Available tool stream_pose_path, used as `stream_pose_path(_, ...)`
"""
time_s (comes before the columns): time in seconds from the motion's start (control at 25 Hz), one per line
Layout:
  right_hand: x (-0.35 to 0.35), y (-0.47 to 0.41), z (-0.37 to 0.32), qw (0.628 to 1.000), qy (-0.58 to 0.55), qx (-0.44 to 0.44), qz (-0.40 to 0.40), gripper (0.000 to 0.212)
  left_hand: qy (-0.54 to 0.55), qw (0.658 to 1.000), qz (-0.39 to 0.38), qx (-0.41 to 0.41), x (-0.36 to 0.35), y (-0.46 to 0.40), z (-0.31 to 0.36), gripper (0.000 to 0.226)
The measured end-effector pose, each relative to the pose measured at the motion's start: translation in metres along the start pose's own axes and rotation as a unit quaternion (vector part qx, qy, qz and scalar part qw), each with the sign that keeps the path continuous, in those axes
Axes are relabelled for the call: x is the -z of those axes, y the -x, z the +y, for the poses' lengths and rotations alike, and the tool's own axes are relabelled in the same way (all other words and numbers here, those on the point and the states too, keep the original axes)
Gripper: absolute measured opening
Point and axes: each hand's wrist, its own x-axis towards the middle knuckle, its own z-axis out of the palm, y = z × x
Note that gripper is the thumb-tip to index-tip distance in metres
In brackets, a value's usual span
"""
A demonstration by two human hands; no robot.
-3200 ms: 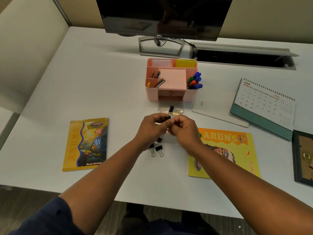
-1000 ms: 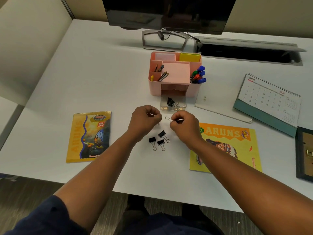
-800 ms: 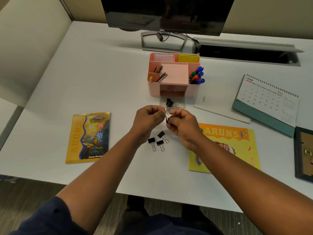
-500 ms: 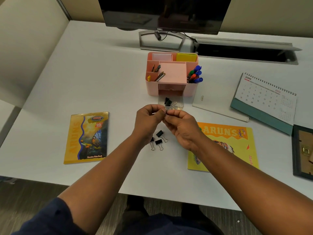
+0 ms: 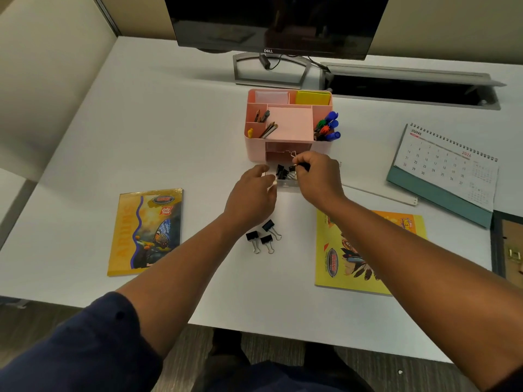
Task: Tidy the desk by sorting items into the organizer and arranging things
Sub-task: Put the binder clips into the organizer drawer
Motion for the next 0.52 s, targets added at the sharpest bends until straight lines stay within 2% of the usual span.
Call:
stream_pose_path(0.12, -0.009, -0.012, 0.000, 0.995, 0.073, 0.025, -0.062, 0.027, 0.001, 1.000, -0.003, 0.002, -0.002, 0.001, -0.001, 0.035)
stream_pose_path(0.28, -0.014, -0.008, 0.004, 0.981, 0.139, 0.041, -0.132, 0.050, 0.000, 1.000, -0.027, 0.005, 0.000, 0.004, -0.002, 0.041)
stream_pose_path(0.4, -0.011, -0.003, 0.004, 0.942, 0.240, 0.104, -0.209, 0.058, -0.013, 0.998, -0.059, -0.004, 0.005, 0.004, -0.003, 0.047)
stream_pose_path(0.48, -0.011, 0.002, 0.003, 0.935, 0.256, 0.138, -0.204, 0.060, -0.023, 0.997, -0.077, -0.011, 0.007, 0.005, -0.003, 0.049)
stream_pose_path(0.52, -0.012, 0.008, 0.003, 0.941, 0.243, 0.160, -0.172, 0.056, -0.020, 0.997, -0.079, -0.009, 0.008, 0.006, -0.004, 0.050)
